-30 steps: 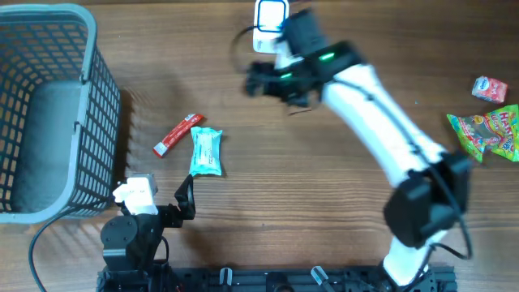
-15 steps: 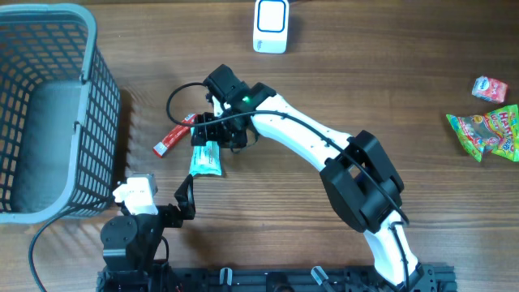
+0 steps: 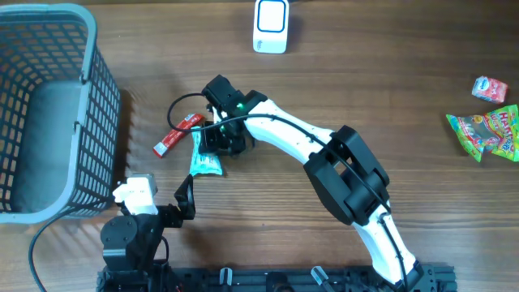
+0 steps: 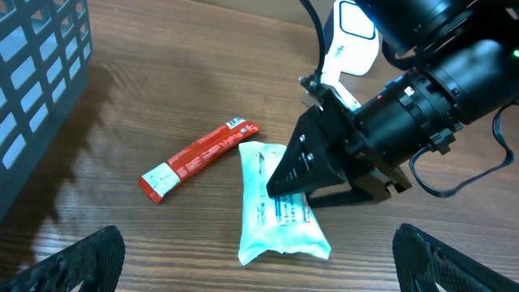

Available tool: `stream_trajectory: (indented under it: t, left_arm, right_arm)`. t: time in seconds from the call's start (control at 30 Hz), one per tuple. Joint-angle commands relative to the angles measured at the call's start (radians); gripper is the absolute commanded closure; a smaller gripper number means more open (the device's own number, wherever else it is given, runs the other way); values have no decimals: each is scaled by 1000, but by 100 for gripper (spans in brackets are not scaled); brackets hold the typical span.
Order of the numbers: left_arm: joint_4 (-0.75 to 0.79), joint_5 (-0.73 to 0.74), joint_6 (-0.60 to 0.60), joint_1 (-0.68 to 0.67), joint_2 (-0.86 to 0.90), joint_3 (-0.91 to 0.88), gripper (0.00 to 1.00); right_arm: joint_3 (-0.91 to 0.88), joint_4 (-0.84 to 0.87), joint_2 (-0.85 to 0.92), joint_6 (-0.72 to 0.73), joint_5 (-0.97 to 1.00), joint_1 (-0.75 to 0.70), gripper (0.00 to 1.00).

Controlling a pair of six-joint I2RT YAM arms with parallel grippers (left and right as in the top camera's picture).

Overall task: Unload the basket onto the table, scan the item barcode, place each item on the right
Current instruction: 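Reach the right gripper toward the mint-green wipes pack, then grasp the mint-green tissue pack with the right gripper and regrip it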

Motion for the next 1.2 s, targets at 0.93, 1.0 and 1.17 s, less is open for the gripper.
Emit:
stream_trajectory:
  t: [0.93,1.0,1.17]
  left_arm:
    - [4,-9,-2,-5,-7,1,0]
    - [4,-9,-2,-5,-7,1,0]
    - [4,-9,-2,-5,-7,1,0]
  right_arm:
    - [28,-706,-30,521,-399,-407,96]
    - [28,-663,-30,547,-259,-410,96]
    - [28,-533,-30,212,11,-434,96]
